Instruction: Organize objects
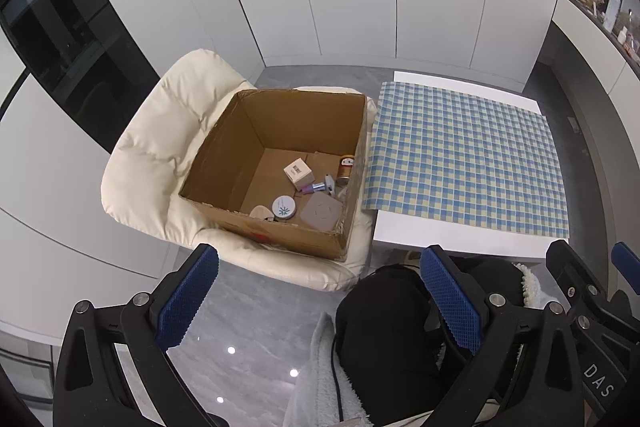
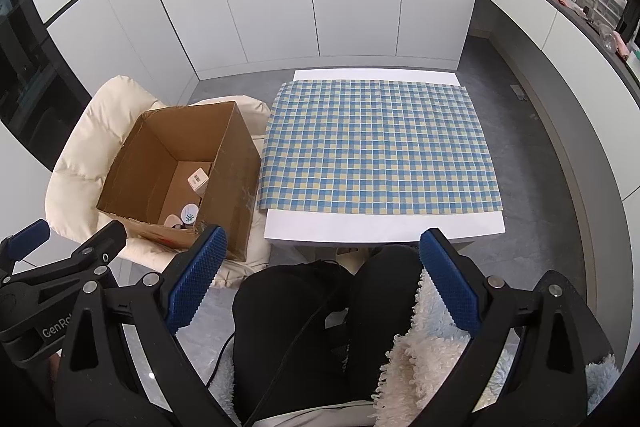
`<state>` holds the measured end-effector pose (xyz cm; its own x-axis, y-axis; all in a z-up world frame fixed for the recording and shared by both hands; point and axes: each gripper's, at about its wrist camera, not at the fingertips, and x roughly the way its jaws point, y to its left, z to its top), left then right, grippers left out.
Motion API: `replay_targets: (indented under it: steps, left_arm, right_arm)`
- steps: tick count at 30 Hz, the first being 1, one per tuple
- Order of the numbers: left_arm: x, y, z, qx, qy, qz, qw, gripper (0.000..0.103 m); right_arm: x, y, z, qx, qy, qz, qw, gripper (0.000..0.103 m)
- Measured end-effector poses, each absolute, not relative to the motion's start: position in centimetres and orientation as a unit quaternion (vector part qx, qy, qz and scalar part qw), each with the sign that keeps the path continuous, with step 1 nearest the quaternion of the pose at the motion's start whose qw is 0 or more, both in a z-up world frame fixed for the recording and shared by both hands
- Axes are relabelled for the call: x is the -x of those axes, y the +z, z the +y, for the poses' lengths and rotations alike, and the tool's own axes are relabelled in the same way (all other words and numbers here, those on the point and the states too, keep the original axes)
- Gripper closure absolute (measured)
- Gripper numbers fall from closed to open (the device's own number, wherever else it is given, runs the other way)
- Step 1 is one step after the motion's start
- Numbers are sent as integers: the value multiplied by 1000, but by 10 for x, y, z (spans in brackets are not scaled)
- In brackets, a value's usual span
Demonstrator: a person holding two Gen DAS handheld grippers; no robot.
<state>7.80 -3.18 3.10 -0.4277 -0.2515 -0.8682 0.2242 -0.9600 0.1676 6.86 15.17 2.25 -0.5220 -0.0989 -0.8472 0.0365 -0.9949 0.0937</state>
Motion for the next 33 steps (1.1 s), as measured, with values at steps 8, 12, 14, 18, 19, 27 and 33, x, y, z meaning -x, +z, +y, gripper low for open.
replay_targets:
  steps: [8, 12, 14, 18, 19, 27, 33]
  left_arm:
    - [-79, 31, -31, -515, -845, -16, 146, 2]
    - [-79, 31, -30, -515, -844, -18, 150, 2]
    - [-79, 31, -29, -513, -845, -20, 151, 2]
    - [-80, 32, -29, -513, -845, -18, 150, 2]
    - [-80, 32, -29, -512, -845, -17, 149, 2]
    - [-80, 33, -29, -510, -847, -16, 150, 2]
    - [-79, 33, -31, -510, -847, -17, 150, 2]
  right_arm:
    - [-70, 22, 150, -485, -873, -28, 42, 4]
    - [-70, 22, 150, -487, -872, -26, 43, 4]
    - [-70, 21, 150, -490, -870, -24, 45, 4]
    - [-71, 21, 150, -489, -871, -21, 46, 4]
    - [-71, 22, 150, -487, -872, -21, 46, 4]
    - [-70, 22, 151, -486, -873, -20, 46, 4]
    - [-71, 22, 150, -484, -874, -17, 46, 4]
